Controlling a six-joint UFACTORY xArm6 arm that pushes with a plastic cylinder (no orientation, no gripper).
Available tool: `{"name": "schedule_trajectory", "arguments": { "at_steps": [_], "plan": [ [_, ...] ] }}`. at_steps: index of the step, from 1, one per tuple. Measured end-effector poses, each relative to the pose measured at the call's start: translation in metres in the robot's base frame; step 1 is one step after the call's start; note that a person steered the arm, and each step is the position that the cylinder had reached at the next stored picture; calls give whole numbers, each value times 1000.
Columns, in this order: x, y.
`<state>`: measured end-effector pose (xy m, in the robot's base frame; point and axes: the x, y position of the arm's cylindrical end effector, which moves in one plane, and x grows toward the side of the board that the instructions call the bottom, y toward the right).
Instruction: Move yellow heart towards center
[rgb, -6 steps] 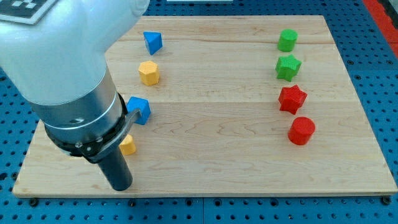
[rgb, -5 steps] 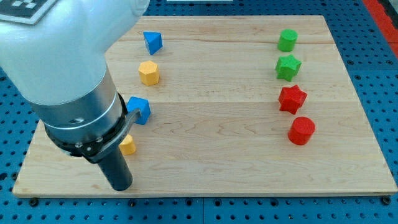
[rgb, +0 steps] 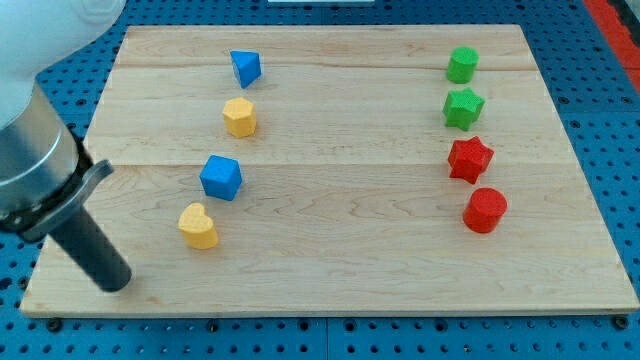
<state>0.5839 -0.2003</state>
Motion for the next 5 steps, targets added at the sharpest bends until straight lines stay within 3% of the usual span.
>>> {"name": "schedule_trajectory", "arguments": {
  "at_steps": [2,4,5],
  "plan": [
    [-56,70],
    [-89,196],
    [-125,205]
  ]
}}
